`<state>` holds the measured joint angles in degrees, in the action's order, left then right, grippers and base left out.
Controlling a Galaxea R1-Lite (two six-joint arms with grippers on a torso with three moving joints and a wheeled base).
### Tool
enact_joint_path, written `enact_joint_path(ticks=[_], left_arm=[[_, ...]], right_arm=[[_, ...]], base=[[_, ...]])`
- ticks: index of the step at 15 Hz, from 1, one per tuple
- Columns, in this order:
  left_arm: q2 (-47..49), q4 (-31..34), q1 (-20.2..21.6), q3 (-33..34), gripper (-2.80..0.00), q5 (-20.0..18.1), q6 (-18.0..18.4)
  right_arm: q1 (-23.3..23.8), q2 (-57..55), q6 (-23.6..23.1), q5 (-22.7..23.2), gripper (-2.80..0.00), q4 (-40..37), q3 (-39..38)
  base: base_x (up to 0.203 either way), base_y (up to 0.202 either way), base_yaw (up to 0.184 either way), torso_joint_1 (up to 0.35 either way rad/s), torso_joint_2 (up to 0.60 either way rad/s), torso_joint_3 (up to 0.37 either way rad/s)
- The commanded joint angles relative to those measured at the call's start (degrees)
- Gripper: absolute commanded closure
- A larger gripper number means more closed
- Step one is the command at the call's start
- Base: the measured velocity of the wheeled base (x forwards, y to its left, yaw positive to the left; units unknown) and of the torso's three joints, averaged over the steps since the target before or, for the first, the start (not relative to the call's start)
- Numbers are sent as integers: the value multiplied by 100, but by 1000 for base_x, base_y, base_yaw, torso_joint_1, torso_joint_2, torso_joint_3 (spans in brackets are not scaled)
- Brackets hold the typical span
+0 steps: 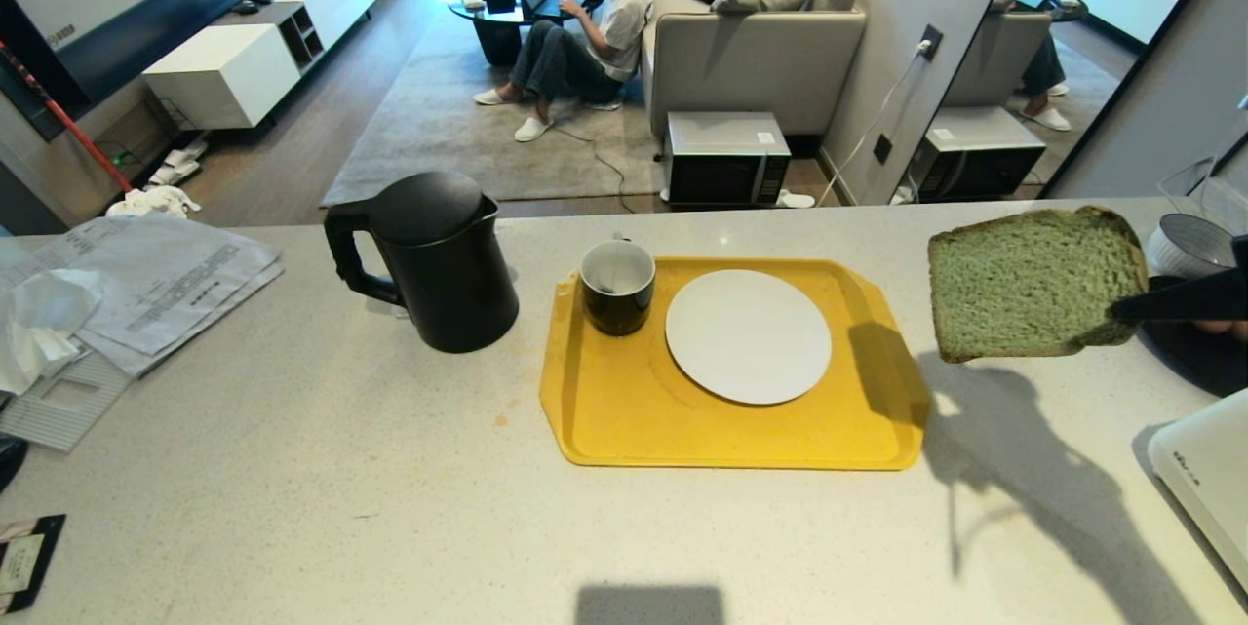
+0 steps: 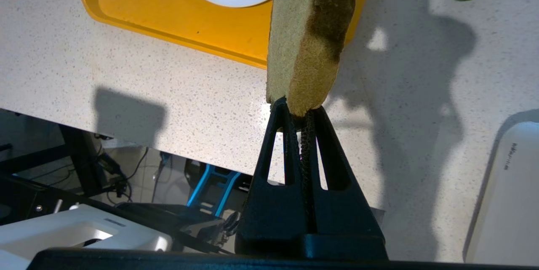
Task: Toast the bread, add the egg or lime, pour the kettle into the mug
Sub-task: Put the bread slices in the toaster
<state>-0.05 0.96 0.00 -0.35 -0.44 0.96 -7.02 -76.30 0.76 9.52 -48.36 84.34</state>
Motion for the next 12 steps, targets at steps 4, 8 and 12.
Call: enact_joint_path(ticks=[4, 8, 12], left_arm=[[-4, 0, 0, 0, 0, 0, 0], [-4, 0, 0, 0, 0, 0, 0], [-4, 0, 1, 0, 0, 0, 0]], right_arm=[[0, 1131, -101, -277, 0, -130, -360], [-1, 1932, -318, -301, 0, -14, -1145], [-1, 2348, -433, -340, 0, 677, -1535]], base=[[0, 0, 0, 0, 0, 0], [0, 0, 0, 0, 0, 0], [0, 0, 0, 0, 0, 0]])
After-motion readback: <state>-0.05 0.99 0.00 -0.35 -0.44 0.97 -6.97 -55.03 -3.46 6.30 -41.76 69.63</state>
